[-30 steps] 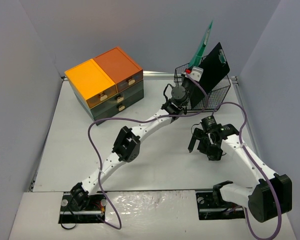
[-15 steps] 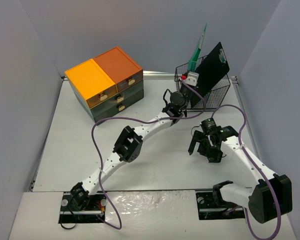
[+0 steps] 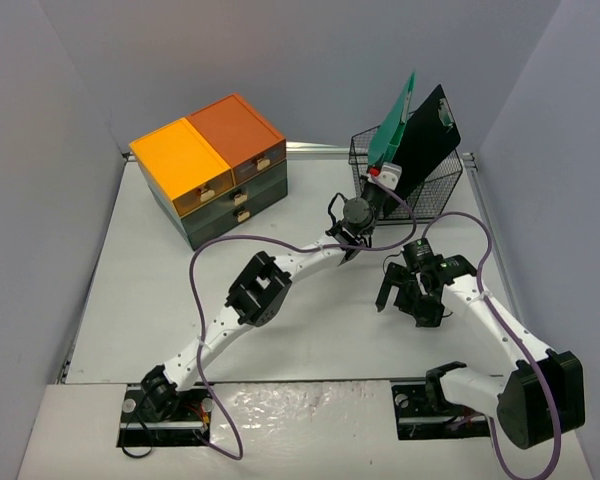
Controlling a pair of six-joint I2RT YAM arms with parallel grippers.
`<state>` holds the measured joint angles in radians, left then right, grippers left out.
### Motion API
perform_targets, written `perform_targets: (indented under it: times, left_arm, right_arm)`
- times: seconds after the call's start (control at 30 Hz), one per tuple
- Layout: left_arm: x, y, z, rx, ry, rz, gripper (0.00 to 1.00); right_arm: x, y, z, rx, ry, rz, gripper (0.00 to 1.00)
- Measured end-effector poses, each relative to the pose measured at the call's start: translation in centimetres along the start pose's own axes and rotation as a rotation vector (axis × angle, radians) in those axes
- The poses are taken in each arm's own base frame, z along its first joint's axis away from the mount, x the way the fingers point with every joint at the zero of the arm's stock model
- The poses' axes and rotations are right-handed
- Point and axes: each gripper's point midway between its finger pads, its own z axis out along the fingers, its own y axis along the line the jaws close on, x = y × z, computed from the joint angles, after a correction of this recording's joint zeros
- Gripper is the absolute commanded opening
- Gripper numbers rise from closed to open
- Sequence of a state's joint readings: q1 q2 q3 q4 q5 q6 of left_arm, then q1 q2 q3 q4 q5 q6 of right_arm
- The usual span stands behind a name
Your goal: Organize the desk
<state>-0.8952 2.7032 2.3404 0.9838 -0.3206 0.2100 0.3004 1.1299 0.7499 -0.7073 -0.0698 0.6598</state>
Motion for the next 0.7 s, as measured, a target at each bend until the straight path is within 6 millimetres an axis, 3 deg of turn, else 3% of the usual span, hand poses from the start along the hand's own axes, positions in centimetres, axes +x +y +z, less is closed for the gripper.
perform_targets:
  times: [0.1, 0.17, 0.3, 0.7]
  left_arm:
    - [-0.2, 0.1, -0.1, 0.003, 0.009, 0.015, 0.61]
    - [-1.0, 0.1, -0.1, 0.006, 0.008, 0.021, 0.70]
    - [-3.5, 0.0, 0.0, 0.017, -0.006, 0.039, 0.80]
    - [-14.7, 1.1, 1.0, 0.051, -0.121, 0.087, 0.82]
  right_arm:
    - [0.1, 0.0, -0.1, -0.008, -0.002, -0.003, 1.00]
    - [0.0, 0.1, -0.2, -0.013, -0.005, -0.004, 1.00]
    - [0.0, 0.2, -0.2, -0.020, -0.010, -0.006, 1.00]
    - [-0.4, 0.5, -1.0, -0.054, -0.050, -0.005, 1.00]
